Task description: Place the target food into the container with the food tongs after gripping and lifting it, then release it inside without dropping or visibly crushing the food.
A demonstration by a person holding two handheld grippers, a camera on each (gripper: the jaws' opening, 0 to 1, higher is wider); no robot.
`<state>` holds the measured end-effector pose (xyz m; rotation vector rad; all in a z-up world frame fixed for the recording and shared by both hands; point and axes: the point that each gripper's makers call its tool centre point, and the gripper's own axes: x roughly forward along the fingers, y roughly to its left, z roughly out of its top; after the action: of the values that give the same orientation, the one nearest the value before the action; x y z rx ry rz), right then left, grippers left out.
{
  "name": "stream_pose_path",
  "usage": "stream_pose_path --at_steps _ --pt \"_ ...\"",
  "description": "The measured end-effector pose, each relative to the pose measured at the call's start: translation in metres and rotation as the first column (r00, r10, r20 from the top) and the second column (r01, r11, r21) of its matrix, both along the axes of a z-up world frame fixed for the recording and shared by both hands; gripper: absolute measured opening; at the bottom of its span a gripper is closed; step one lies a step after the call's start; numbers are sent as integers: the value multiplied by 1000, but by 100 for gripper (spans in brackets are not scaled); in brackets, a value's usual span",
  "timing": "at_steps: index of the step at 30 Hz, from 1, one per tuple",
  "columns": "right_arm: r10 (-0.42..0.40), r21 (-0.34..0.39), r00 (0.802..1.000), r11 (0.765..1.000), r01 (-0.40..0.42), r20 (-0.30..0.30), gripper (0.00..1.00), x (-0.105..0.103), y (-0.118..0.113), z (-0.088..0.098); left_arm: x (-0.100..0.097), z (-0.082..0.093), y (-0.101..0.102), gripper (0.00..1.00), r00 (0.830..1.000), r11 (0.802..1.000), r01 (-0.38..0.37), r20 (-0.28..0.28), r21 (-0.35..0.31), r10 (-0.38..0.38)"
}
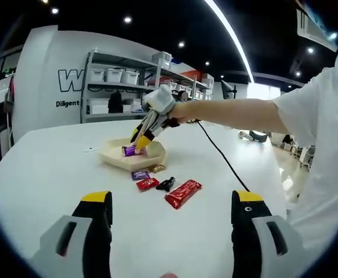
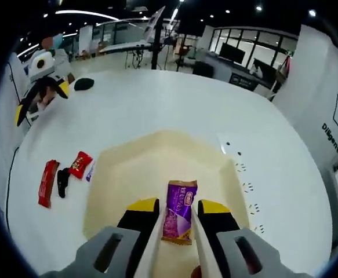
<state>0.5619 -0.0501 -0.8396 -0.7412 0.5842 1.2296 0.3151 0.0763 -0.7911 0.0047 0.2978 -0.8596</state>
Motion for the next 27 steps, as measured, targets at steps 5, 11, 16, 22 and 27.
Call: stream_pose_path --at_steps 5,11,16,22,27 --pt "10 -7 1000 1000 -10 5 20 7 -1 0 1 -1 1 82 1000 1000 -4 -3 3 4" --pt "49 -1 999 999 -49 17 20 15 -1 0 3 -3 2 82 1000 1000 -9 -10 12 9" --pt "97 -38 995 995 -95 37 20 17 0 0 4 -4 1 82 1000 1000 -9 -13 17 9" --pt "134 -51 990 990 -132 46 21 20 2 0 5 -7 0 82 1000 1000 -9 -19 21 9" --pt "136 -63 989 989 -133 50 21 22 2 -2 5 -7 -1 82 1000 1000 -8 -21 23 8"
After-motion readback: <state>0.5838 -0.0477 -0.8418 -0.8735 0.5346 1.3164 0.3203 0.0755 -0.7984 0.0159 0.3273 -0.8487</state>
